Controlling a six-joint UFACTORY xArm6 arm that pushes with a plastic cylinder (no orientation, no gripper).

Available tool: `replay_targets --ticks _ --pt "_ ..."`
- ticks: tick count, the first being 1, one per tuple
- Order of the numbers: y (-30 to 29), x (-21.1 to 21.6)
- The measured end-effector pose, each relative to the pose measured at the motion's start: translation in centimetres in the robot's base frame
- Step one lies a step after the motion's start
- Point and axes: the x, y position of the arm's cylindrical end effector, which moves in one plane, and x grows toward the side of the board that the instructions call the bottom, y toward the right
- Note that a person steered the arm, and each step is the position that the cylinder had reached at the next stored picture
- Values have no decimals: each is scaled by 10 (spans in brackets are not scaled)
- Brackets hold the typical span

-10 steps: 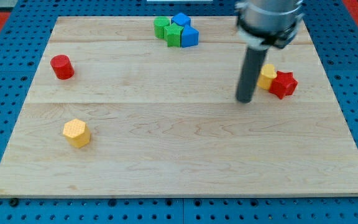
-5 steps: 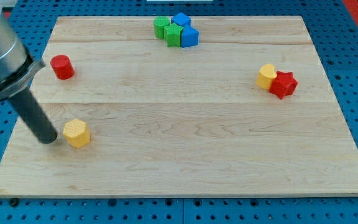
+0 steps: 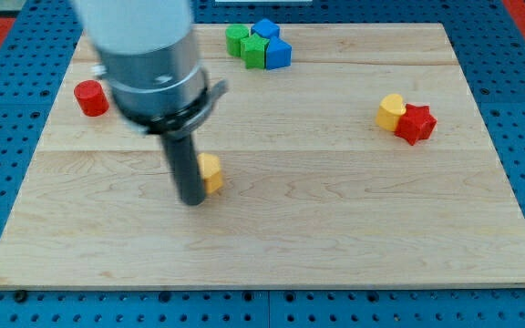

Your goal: Slide the yellow hexagon towards blue triangle

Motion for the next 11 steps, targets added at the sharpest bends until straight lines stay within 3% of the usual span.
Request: replay_targets --ticks 5,6,11 --pt "24 -119" --pt "51 -128" --pt "77 -142"
